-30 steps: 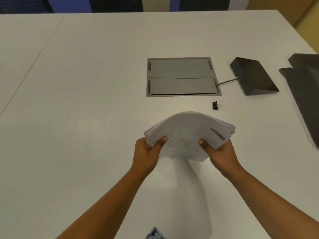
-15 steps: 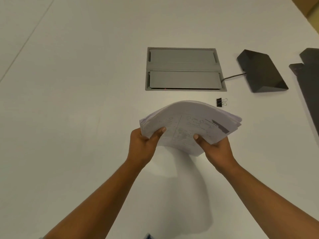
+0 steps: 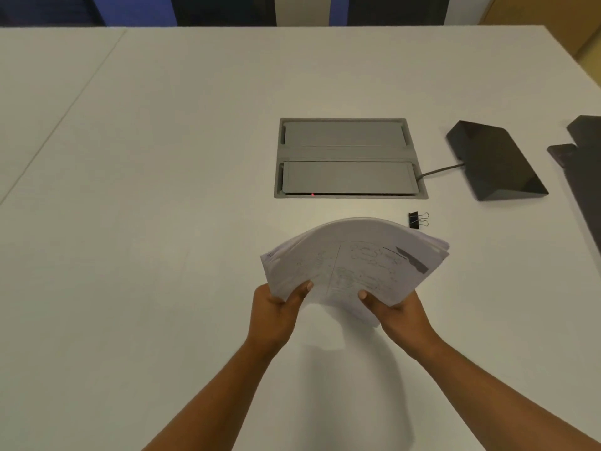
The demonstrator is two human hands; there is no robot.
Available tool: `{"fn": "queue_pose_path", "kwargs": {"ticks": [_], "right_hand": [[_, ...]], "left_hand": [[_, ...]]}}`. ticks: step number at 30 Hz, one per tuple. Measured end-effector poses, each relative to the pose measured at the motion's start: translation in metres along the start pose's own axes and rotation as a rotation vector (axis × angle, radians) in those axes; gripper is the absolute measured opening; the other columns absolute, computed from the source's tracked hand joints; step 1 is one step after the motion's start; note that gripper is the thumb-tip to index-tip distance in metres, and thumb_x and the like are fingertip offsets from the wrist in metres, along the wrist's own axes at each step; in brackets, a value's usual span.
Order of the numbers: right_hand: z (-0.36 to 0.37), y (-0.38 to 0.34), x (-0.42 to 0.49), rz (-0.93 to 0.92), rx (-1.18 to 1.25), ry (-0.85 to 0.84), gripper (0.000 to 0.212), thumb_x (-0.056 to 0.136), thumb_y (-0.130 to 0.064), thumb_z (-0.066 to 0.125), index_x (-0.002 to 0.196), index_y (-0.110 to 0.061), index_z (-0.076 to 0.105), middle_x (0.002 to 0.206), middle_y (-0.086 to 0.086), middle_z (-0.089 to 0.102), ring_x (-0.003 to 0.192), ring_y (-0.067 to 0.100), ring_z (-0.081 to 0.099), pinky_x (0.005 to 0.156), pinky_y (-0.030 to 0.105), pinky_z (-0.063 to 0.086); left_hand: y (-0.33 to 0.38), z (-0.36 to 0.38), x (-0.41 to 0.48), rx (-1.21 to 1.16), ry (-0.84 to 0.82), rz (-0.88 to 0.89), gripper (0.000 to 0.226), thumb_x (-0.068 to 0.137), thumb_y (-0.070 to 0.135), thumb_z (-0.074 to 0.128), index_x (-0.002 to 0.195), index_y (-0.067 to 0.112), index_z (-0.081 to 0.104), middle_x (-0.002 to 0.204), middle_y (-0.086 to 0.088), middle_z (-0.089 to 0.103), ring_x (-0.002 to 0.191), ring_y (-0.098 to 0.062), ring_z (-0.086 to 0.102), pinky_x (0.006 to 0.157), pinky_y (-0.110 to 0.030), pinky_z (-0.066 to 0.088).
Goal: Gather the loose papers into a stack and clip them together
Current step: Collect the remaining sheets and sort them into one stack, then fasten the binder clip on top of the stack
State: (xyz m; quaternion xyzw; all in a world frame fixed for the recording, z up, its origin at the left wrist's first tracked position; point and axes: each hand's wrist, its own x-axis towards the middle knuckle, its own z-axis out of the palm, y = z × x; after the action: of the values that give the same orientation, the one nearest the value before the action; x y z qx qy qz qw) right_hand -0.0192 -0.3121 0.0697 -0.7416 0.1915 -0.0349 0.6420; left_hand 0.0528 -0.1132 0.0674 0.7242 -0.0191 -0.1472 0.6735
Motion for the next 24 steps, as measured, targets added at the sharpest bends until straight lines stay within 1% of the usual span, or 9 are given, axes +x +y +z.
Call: {"fn": "queue_pose_path", "kwargs": {"ticks": [2,5,9,12,14,16,21,23,24], "right_hand": [[-0.002,0.000,0.002,0.020,-0.010,-0.001,0.048,0.086,-0.021,0.069,0.101,-0.065,0.058,0.108,-0.019,0.069,0.104,-0.002,0.062,0.089,0.031,0.055],[-0.011,0.000,0.006,0.076,-0.021,-0.036,0.034,0.083,-0.025,0.072,0.103,-0.051,0.062,0.106,-0.017,0.071,0.102,-0.002,0.065,0.089,0.029,0.055],[-0.024,0.007,0.008,0.238,0.030,-0.192,0.046,0.076,-0.033,0.078,0.120,-0.029,0.064,0.116,0.000,0.072,0.109,0.020,0.067,0.091,0.047,0.055],[-0.027,0.014,0.012,0.352,0.176,-0.322,0.043,0.084,-0.013,0.071,0.125,-0.019,0.061,0.120,0.008,0.070,0.110,0.028,0.067,0.091,0.053,0.053],[-0.027,0.015,0.014,0.427,0.244,-0.378,0.043,0.086,-0.002,0.065,0.126,-0.015,0.058,0.121,0.011,0.070,0.111,0.030,0.067,0.090,0.050,0.054],[-0.029,0.019,0.019,0.492,0.255,-0.413,0.044,0.085,-0.001,0.066,0.126,-0.014,0.058,0.120,0.011,0.070,0.110,0.029,0.067,0.089,0.046,0.055],[-0.041,0.029,0.046,0.616,0.035,-0.527,0.042,0.081,-0.021,0.076,0.121,-0.015,0.066,0.117,0.004,0.072,0.110,0.021,0.068,0.092,0.039,0.054],[-0.053,0.032,0.062,0.656,-0.059,-0.452,0.036,0.080,-0.021,0.077,0.113,-0.009,0.070,0.109,0.005,0.074,0.102,0.018,0.069,0.093,0.037,0.054],[-0.061,0.034,0.072,0.663,-0.096,-0.355,0.029,0.080,-0.017,0.076,0.106,-0.006,0.071,0.102,0.008,0.073,0.094,0.018,0.068,0.090,0.036,0.053]], "left_hand": [[0.005,-0.001,0.004,0.012,-0.018,-0.012,0.027,0.084,0.016,0.076,0.094,0.039,0.071,0.090,0.019,0.077,0.087,-0.007,0.074,0.075,-0.036,0.063],[0.020,-0.010,0.016,-0.011,-0.040,-0.018,0.023,0.078,0.021,0.080,0.100,0.027,0.074,0.097,0.006,0.079,0.092,-0.018,0.076,0.073,-0.034,0.063],[0.046,-0.021,0.047,-0.181,-0.053,-0.004,0.033,0.084,0.029,0.067,0.114,0.014,0.069,0.106,-0.006,0.077,0.095,-0.027,0.075,0.075,-0.040,0.063],[0.052,-0.019,0.064,-0.226,-0.070,-0.039,0.036,0.086,0.029,0.066,0.120,0.014,0.067,0.108,-0.007,0.076,0.096,-0.029,0.074,0.079,-0.044,0.062],[0.046,-0.016,0.072,-0.225,-0.068,-0.057,0.029,0.091,0.022,0.064,0.119,0.014,0.068,0.104,-0.006,0.076,0.092,-0.026,0.075,0.077,-0.041,0.062],[0.039,-0.014,0.078,-0.231,-0.048,-0.079,0.023,0.093,0.017,0.064,0.115,0.014,0.069,0.101,-0.005,0.077,0.088,-0.024,0.075,0.076,-0.038,0.062],[0.012,-0.007,0.094,-0.226,0.022,-0.140,0.016,0.093,0.015,0.065,0.106,0.015,0.074,0.093,-0.004,0.077,0.084,-0.023,0.074,0.076,-0.039,0.063],[0.001,-0.005,0.100,-0.210,0.041,-0.158,0.015,0.094,0.015,0.064,0.105,0.015,0.073,0.089,-0.002,0.076,0.079,-0.020,0.074,0.070,-0.035,0.063],[-0.004,-0.006,0.104,-0.203,0.051,-0.166,0.014,0.094,0.015,0.063,0.104,0.015,0.073,0.087,-0.001,0.076,0.077,-0.018,0.074,0.067,-0.032,0.062]]}}
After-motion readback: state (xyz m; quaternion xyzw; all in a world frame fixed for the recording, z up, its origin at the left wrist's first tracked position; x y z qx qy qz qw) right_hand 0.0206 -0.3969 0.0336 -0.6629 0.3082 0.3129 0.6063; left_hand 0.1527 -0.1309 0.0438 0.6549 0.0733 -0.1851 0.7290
